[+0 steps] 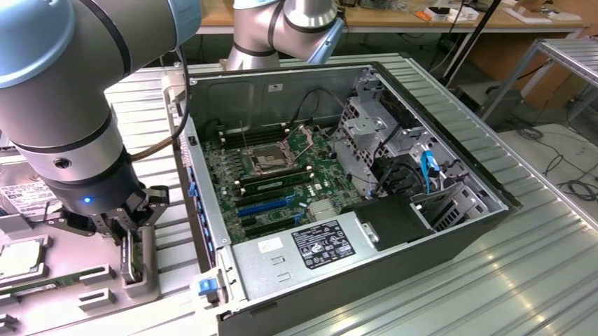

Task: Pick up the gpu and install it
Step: 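Pick up the gpu and move the gpu toward the slot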

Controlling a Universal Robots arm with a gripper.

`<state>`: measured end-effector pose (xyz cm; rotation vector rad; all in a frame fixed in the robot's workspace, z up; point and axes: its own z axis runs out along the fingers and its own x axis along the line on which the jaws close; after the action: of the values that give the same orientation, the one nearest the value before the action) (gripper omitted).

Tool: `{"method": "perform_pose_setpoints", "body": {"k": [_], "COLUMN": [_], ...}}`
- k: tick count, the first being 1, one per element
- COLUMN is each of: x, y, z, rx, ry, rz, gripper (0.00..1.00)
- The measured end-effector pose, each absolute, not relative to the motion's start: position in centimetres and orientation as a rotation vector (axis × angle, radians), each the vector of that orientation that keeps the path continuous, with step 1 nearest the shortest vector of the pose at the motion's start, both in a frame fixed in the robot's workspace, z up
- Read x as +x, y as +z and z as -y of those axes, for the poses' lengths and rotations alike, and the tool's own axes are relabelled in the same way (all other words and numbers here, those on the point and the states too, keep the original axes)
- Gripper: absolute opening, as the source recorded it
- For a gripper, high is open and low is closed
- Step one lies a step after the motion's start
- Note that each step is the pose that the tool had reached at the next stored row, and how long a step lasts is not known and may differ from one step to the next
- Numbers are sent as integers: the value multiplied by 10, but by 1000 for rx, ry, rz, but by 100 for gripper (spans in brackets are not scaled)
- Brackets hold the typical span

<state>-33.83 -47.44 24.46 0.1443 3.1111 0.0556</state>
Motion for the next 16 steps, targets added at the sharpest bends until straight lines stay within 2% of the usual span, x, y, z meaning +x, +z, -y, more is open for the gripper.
{"method": "perform_pose_setpoints", "body": {"k": [16], "x": [-338], "y": [256], "z": [474], "rx": [145], "ry": [58], "rz": [-3115], "gripper": [27]}}
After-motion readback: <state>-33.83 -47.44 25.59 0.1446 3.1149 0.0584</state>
